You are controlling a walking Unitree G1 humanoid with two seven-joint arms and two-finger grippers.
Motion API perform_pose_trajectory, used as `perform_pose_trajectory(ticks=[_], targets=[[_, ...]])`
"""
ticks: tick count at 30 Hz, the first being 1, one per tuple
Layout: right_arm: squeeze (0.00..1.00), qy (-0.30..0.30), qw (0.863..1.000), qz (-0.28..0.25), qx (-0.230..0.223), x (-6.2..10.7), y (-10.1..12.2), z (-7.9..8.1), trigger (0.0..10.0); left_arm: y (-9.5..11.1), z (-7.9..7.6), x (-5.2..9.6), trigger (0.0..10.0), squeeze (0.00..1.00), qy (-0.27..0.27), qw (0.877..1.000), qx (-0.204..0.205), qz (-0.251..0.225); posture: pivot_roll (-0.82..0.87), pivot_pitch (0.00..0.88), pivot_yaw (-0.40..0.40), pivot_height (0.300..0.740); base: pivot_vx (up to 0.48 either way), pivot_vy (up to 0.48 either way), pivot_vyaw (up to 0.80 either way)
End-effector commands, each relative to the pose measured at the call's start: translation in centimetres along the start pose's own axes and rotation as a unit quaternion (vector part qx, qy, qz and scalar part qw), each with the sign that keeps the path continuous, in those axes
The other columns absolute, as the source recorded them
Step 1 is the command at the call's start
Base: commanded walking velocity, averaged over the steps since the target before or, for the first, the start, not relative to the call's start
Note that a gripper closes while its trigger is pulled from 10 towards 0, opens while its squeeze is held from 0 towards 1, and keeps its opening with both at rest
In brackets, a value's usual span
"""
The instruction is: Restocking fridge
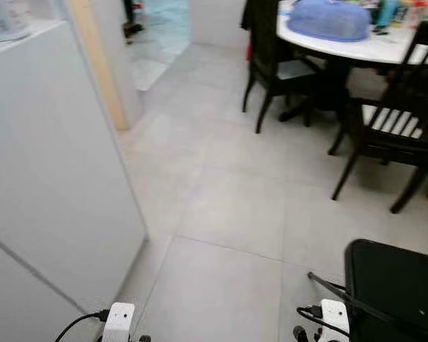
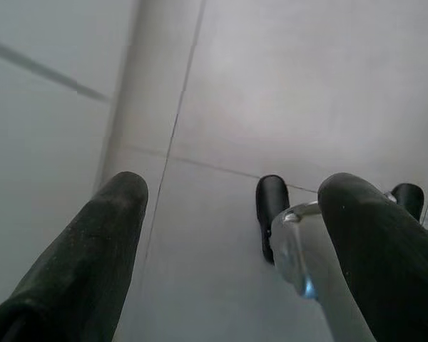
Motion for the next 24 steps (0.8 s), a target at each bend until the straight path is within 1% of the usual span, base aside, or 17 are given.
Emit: perform_pose_trajectory(ticks=[1, 4, 5, 7, 11, 13, 19, 20, 21, 24], targets=[[0.0, 0.008, 1.0, -0.005, 0.018, 0.06, 0.27, -0.19, 10.0, -0.52, 0.11, 0.07, 10.0, 0.0, 0.002, 1.0, 0.009, 0.012, 0.02, 0.0, -0.024, 0.74, 0.0, 0.0, 0.8], [0.0, 0.002, 1.0, -0.018, -0.016, 0.05, 0.3, -0.18, 10.0, -0.51, 0.16, 0.07, 10.0, 0.0, 0.001, 1.0, 0.006, 0.013, 0.01, 0.0, -0.022, 0.74, 0.0, 0.0, 0.8], [0.0, 0.002, 1.0, -0.018, -0.016, 0.05, 0.3, -0.18, 10.0, -0.51, 0.16, 0.07, 10.0, 0.0, 0.001, 1.0, 0.006, 0.013, 0.01, 0.0, -0.022, 0.74, 0.0, 0.0, 0.8], [0.0, 0.008, 1.0, -0.02, 0.007, 0.06, 0.47, -0.12, 10.0, -0.55, 0.17, 0.07, 10.0, 0.0, 0.001, 1.0, 0.006, 0.015, 0.01, 0.0, -0.019, 0.74, 0.0, 0.0, 0.8], [0.0, 0.018, 1.0, -0.021, -0.008, 0.05, 0.39, 0.1, 10.0, -0.55, 0.27, 0.07, 10.0, 0.0, 0.002, 1.0, 0.007, 0.015, 0.01, 0.0, -0.016, 0.74, 0.0, 0.0, 0.8], [0.0, 0.023, 1.0, -0.016, 0.006, 0.04, 0.39, 0.17, 10.0, -0.56, 0.28, 0.07, 10.0, 0.0, 0.002, 1.0, 0.008, 0.016, 0.01, 0.0, -0.015, 0.74, 0.0, 0.0, 0.8], [0.0, 0.037, 0.997, -0.008, 0.074, 0.06, 0.63, 0.36, 10.0, -0.54, 0.45, 0.08, 10.0, 0.0, 0.008, 1.0, 0.008, 0.016, 0.0, 0.0, -0.015, 0.74, 0.0, 0.0, 0.8], [0.0, 0.037, 0.997, -0.008, 0.074, 0.06, 0.63, 0.36, 10.0, -0.54, 0.45, 0.08, 10.0, 0.0, 0.008, 1.0, 0.008, 0.016, 0.0, 0.0, -0.015, 0.74, 0.0, 0.0, 0.8], [0.0, 0.042, 0.995, -0.004, 0.094, 0.07, 0.68, 0.39, 10.0, -0.58, 0.4, 0.08, 10.0, 0.0, 0.007, 1.0, 0.005, 0.017, 0.01, 0.0, -0.022, 0.74, 0.0, 0.0, 0.8], [0.0, 0.05, 0.993, -0.002, 0.104, 0.07, 0.69, 0.53, 10.0, -0.6, 0.41, 0.08, 10.0, 0.0, 0.006, 1.0, 0.005, 0.018, 0.01, 0.0, -0.024, 0.74, 0.0, 0.0, 0.8]])
Point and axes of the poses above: a point about 5 cm out from each wrist's last joint towards the gripper, its own x axis pointing back from the gripper into the wrist, its own y axis along the axis of the wrist's last joint, z = x × y, the point moved 1 cm from there along -x, pointing out of the wrist towards the gripper, and after that the axes turned 15 degrees about -x, right-handed, at the moved point
